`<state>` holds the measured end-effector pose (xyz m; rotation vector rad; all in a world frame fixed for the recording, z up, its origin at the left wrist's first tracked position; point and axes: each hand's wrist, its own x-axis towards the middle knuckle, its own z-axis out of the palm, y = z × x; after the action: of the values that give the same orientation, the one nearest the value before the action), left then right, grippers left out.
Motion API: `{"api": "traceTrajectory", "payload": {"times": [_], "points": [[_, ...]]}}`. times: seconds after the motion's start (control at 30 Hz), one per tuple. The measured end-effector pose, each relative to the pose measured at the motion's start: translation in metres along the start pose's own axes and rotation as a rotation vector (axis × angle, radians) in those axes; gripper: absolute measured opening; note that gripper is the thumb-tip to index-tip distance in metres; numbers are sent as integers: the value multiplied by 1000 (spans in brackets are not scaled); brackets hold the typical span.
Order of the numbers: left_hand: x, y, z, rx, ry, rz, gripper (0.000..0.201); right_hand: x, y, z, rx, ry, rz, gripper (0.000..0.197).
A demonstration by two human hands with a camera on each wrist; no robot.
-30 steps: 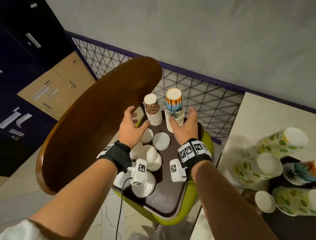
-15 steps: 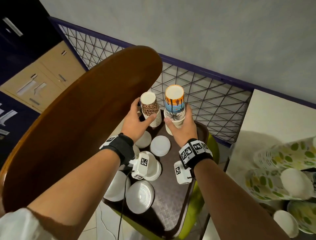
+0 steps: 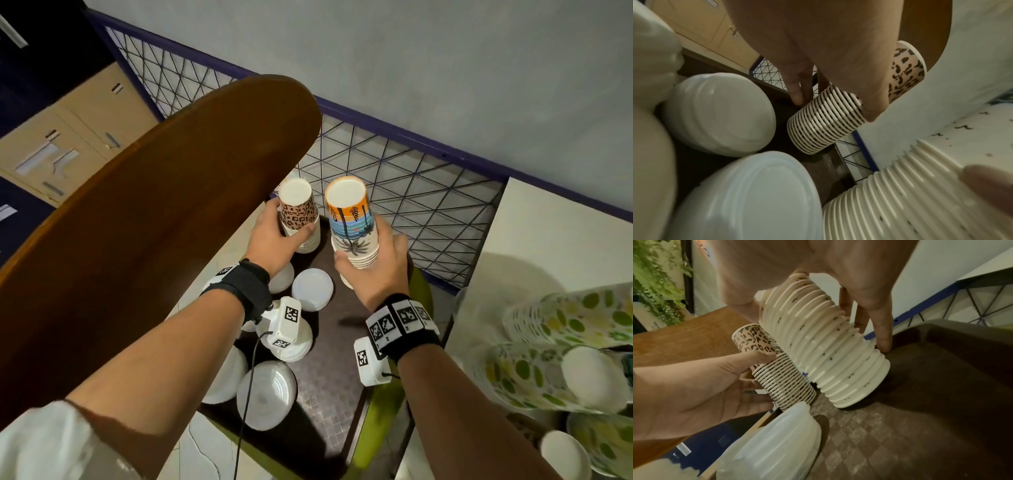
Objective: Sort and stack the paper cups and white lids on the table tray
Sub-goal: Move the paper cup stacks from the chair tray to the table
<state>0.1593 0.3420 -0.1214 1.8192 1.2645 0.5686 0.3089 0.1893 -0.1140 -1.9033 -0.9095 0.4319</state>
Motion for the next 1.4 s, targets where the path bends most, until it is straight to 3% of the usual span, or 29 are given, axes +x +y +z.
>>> {"api": "traceTrajectory", "payload": {"times": [0.13,0.33,0.63,0.8,0.97,1.4], "points": [[3,-2,5,-18,6,14,78,1,6,3,68,19,-15,90],[4,0,10,-79,-90,-15,79,-10,12,11,239,80,32,90],[8,4,20,-57,-69,0,69,-11,18,15,352,45,74,87],[10,1,25,-25,-14,-21,79,-4,17,13,240,28,-1,85],[8,3,28,-24,44,-18,77,-4,13,12,92,105,-21,89],[7,19,40,14,42,-36,79,-1,19,8,142,64,21,86]]}}
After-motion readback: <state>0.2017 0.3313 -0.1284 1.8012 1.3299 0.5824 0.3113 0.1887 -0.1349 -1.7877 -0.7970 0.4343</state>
